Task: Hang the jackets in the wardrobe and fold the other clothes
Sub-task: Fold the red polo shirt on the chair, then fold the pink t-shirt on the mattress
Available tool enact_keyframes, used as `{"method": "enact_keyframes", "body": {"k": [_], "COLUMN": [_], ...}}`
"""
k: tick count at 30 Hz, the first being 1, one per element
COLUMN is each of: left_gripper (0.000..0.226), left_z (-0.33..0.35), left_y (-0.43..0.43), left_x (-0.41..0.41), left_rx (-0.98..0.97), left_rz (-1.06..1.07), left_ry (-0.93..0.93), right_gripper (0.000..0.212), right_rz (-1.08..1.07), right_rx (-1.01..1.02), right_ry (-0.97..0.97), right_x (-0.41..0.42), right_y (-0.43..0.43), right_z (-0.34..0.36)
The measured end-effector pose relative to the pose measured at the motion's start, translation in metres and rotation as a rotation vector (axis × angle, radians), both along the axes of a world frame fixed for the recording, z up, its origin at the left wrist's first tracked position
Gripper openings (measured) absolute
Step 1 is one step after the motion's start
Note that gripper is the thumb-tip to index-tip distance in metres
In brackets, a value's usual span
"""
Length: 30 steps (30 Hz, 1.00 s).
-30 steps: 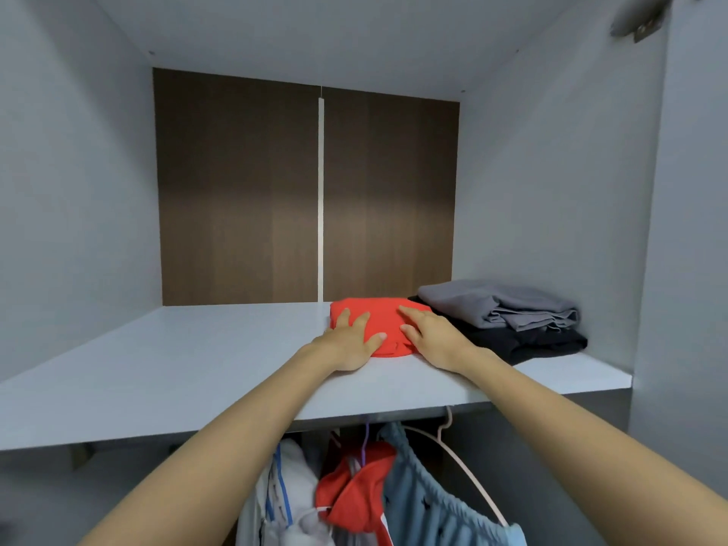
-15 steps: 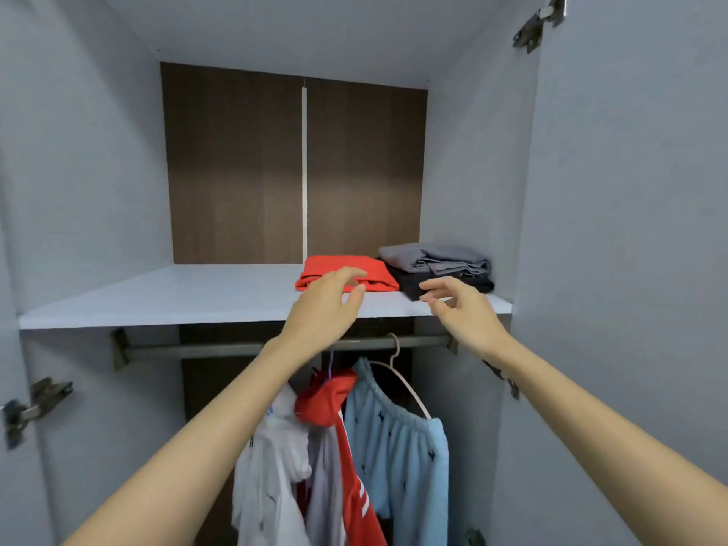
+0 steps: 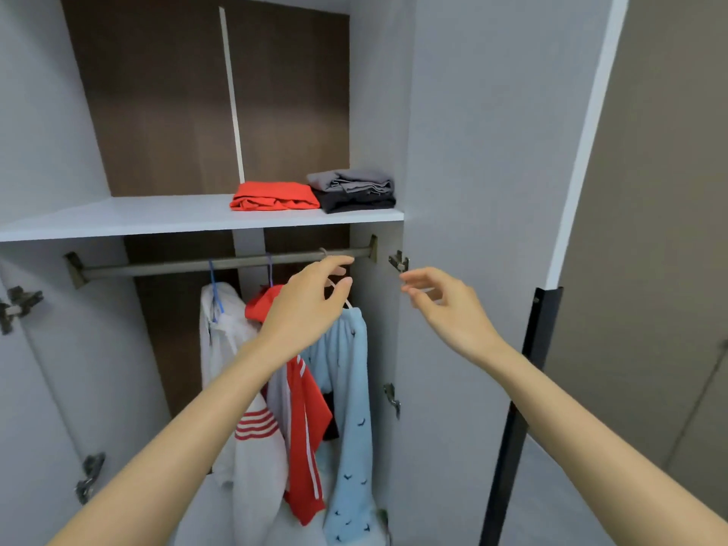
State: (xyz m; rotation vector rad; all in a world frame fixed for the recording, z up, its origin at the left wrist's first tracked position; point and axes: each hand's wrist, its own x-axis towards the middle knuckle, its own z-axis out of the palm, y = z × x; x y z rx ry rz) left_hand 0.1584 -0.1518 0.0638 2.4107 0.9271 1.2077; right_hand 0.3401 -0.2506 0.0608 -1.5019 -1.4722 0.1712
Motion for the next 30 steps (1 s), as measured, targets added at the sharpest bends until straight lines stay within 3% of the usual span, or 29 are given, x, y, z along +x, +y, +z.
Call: {"method": "enact_keyframes", "body": {"k": [10, 20, 30], "left_gripper": [0.036, 0.04, 0.042], "left_z": [-0.091, -0.18, -0.237], "left_y": [-0.09, -0.187, -0.36], "left_x": [0.007, -0.014, -0.029], "left_rx": [-0.147, -0.272, -0.299], "left_rz": [-0.325, -0.757, -1.254], "left_ry": [0.028, 0.239, 0.484], "right_gripper": [0.02, 0.02, 0.022], "right_rz": [-0.27, -0.809, -1.361], "right_rx": [-0.026, -0.127, -0.145], "right_ry": [0.124, 0.357, 0.548], "right_x": [-0.047, -0.143, -0.263], "right_y": [-0.136, -0.289, -0.478], "right_z": [-0.088, -0.19, -0.26]}}
